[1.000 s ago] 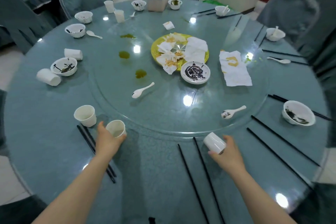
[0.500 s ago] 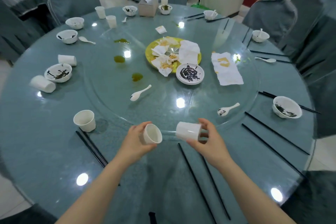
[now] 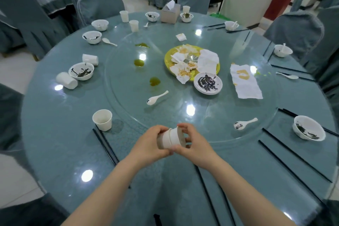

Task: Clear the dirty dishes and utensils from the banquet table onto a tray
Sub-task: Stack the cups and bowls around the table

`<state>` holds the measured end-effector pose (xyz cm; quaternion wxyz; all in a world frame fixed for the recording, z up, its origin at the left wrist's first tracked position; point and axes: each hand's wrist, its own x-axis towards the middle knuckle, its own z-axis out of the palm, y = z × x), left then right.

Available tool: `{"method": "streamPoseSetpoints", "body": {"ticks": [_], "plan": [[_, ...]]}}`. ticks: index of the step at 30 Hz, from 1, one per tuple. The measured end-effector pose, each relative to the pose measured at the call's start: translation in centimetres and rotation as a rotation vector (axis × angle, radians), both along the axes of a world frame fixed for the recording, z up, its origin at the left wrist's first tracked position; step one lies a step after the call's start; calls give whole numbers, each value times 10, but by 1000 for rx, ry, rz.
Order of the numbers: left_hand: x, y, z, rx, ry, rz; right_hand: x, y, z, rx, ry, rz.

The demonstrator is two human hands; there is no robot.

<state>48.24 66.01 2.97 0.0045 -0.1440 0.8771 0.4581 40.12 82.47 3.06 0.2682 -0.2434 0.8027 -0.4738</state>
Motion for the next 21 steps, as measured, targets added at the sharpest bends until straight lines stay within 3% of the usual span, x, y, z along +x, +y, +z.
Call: {"method": "streamPoseSetpoints", "body": {"ticks": [8, 21], "plan": [[20, -33, 3, 30, 8, 114, -2, -49, -3, -37, -68, 123], [64, -122, -9, 81, 4, 420, -3, -190, 1, -85, 51, 254]]}}
